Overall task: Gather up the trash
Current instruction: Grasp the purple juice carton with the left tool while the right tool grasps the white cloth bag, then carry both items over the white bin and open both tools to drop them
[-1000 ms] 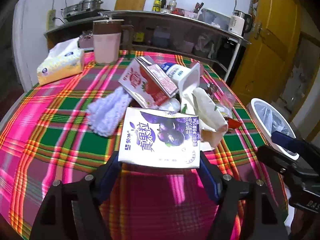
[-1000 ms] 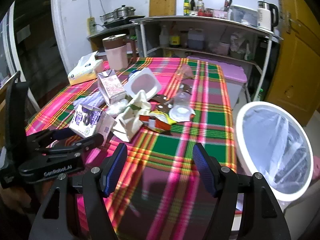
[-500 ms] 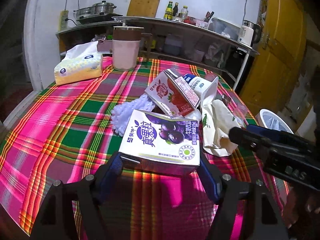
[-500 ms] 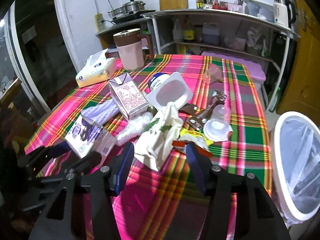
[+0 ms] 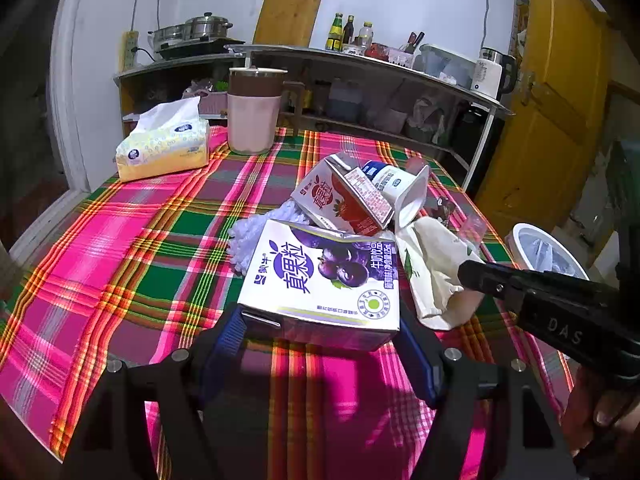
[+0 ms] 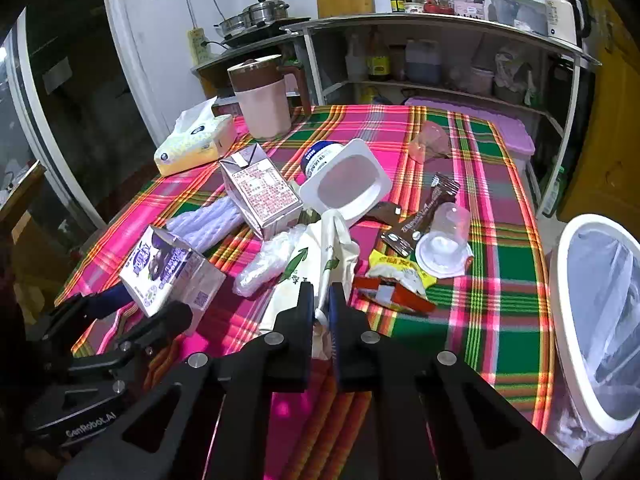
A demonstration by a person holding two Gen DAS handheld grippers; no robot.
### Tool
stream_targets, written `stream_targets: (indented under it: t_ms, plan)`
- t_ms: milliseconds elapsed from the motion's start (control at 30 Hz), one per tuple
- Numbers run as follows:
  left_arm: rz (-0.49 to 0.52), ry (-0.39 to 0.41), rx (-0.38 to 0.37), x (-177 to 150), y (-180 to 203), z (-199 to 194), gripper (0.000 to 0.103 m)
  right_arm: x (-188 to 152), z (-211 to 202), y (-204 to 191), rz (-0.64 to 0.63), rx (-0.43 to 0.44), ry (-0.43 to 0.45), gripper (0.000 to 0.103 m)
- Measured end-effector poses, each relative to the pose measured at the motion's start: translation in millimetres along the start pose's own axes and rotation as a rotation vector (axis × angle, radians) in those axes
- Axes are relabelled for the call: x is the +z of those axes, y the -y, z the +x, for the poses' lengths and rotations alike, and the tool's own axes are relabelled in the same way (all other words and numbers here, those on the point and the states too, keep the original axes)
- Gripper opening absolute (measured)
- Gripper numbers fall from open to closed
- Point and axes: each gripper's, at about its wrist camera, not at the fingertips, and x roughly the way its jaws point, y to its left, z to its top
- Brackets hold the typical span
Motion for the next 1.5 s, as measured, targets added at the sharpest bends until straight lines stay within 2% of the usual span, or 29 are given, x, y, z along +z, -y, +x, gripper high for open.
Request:
stream_targets:
  t_ms: [167,500,1000,1500]
  plan:
    - [0.006,0.010,0.000,-1,4,-10,0.073,-6,-13,0,-0.001,0.015,0.014,0.007]
    - [0.062,0.031,-0.037,8,34,-22,0.073,-12,-62,16,0.037,0.018,0.104,0.007]
    - [0.221,0.027,-0.198,25,136,-4,0.073,-30,-124,113,0.219,-0.147,0.206,0.007]
    - [0.377,-0.047,-0.380,24,243,35,0.073,-62,-140,199,0.383,-0.273,0.188,0.007]
